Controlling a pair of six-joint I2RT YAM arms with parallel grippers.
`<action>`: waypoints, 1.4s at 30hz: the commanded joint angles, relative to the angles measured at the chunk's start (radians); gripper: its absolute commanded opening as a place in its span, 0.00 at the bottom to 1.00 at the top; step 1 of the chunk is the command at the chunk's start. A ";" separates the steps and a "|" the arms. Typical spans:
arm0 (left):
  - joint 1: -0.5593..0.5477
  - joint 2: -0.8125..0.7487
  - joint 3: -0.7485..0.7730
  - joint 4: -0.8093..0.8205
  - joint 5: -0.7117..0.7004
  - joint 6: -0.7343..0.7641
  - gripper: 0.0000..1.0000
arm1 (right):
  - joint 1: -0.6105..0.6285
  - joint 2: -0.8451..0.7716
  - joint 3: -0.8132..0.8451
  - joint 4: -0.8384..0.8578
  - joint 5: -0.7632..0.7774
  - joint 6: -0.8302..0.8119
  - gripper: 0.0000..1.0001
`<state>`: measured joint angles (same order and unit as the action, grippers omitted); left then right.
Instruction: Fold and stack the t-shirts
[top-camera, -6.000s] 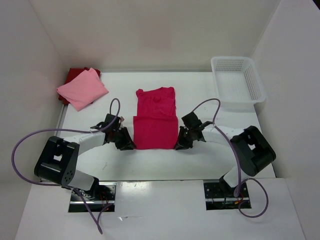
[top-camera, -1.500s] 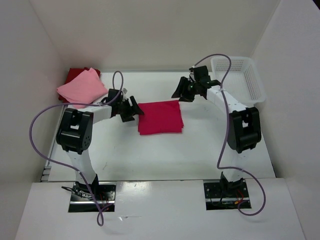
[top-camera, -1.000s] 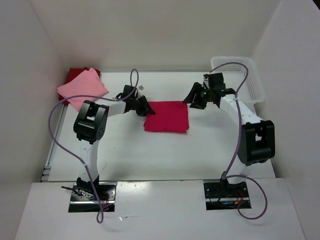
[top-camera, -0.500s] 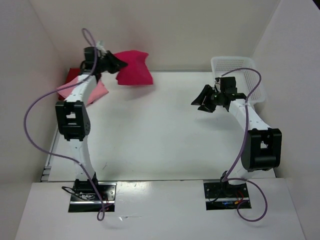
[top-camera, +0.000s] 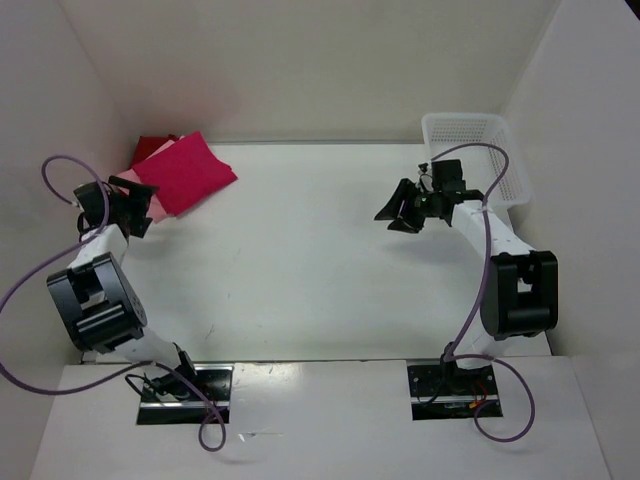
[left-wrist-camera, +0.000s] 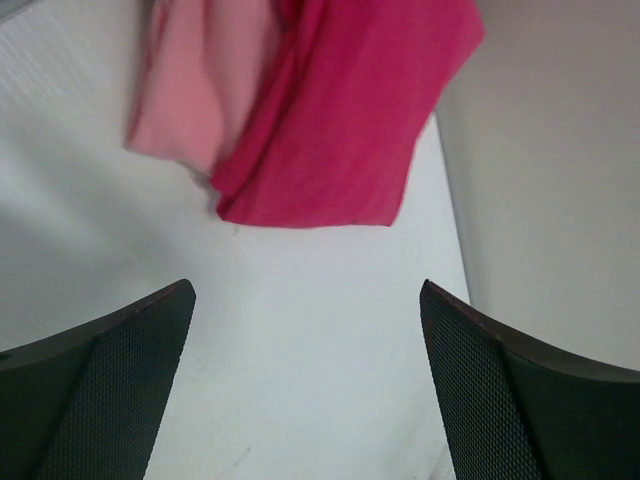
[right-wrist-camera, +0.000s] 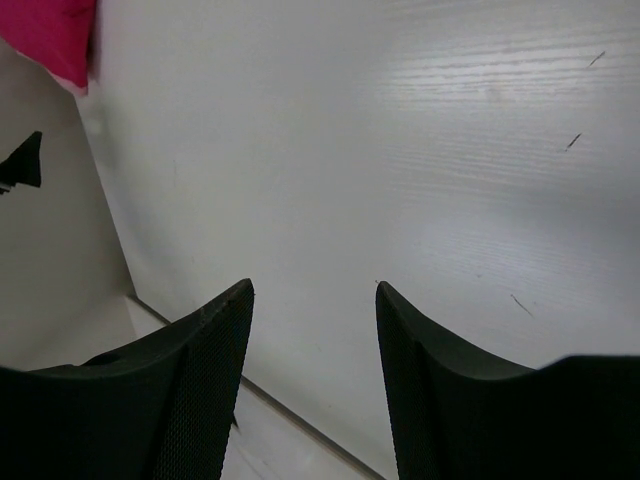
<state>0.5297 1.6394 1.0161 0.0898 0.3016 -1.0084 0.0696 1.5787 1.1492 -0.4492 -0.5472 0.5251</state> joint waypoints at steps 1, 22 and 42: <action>-0.020 -0.163 -0.023 0.061 -0.108 -0.019 1.00 | 0.013 -0.008 -0.043 0.006 -0.022 -0.019 0.58; -0.281 -0.184 -0.146 -0.303 0.169 0.338 1.00 | 0.199 -0.026 -0.172 0.043 0.082 0.027 1.00; -0.726 -0.305 -0.235 -0.234 0.123 0.224 1.00 | 0.208 -0.092 -0.204 0.021 0.133 0.000 1.00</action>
<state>-0.1982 1.3251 0.7113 -0.1936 0.4503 -0.7895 0.2687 1.4982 0.9409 -0.4435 -0.4335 0.5465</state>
